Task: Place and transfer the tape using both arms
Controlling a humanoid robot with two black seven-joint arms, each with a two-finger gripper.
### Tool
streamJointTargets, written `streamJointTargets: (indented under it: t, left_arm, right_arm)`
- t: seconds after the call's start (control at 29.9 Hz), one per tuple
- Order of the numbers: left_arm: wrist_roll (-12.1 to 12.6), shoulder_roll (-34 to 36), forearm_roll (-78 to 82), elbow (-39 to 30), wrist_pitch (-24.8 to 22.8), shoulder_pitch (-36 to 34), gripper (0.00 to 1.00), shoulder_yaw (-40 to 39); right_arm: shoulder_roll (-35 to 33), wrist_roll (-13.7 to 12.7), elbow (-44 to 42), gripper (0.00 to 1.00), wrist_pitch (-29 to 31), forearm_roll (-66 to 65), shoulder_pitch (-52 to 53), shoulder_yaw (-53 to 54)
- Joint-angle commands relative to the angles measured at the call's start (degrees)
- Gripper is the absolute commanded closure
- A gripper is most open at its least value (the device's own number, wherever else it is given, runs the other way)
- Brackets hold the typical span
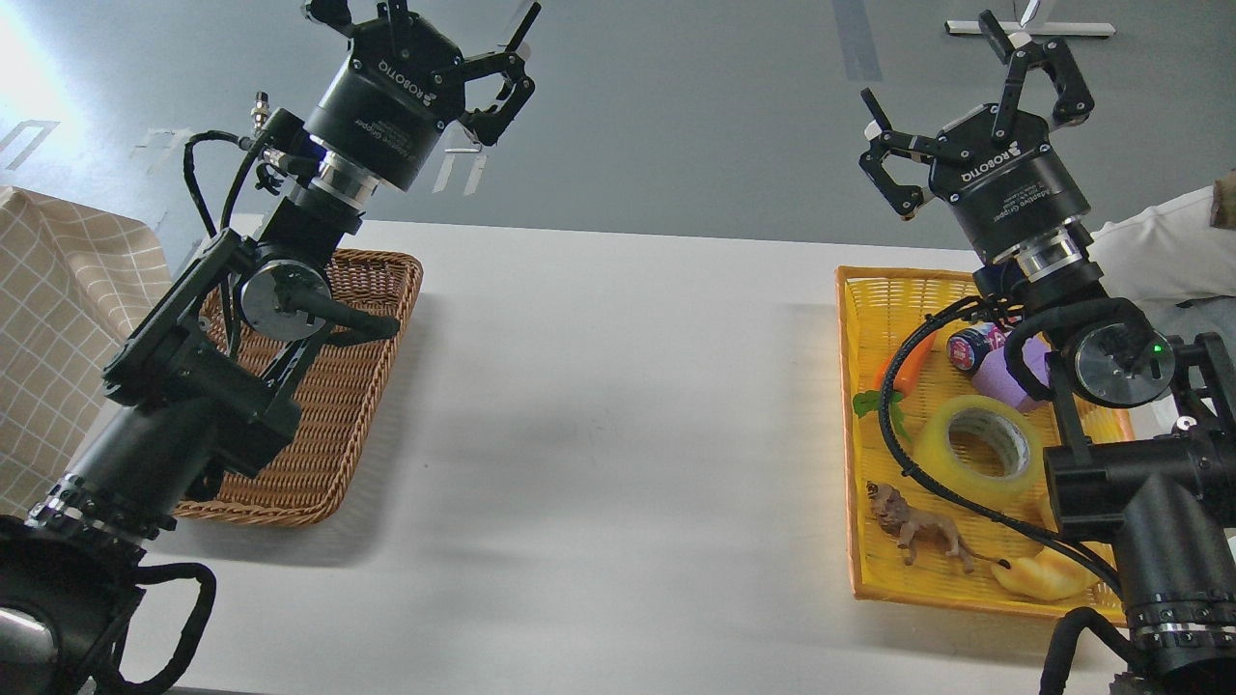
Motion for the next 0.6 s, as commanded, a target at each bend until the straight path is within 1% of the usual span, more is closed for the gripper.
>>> streamJointTargets:
  t: [0.0,0.57]
  left_arm:
    - [-0.1,0.0,0.0,0.0,0.0,0.2,0.02,0.0]
    - [-0.1,0.1,0.0,0.0,0.0,0.2,0.02,-0.3]
  right_arm:
    - [0.0,0.0,0.0,0.00,0.0,0.0,0.0,0.0]
    - [0.0,0.0,0.1,0.00,0.0,0.0,-0.6,0.0]
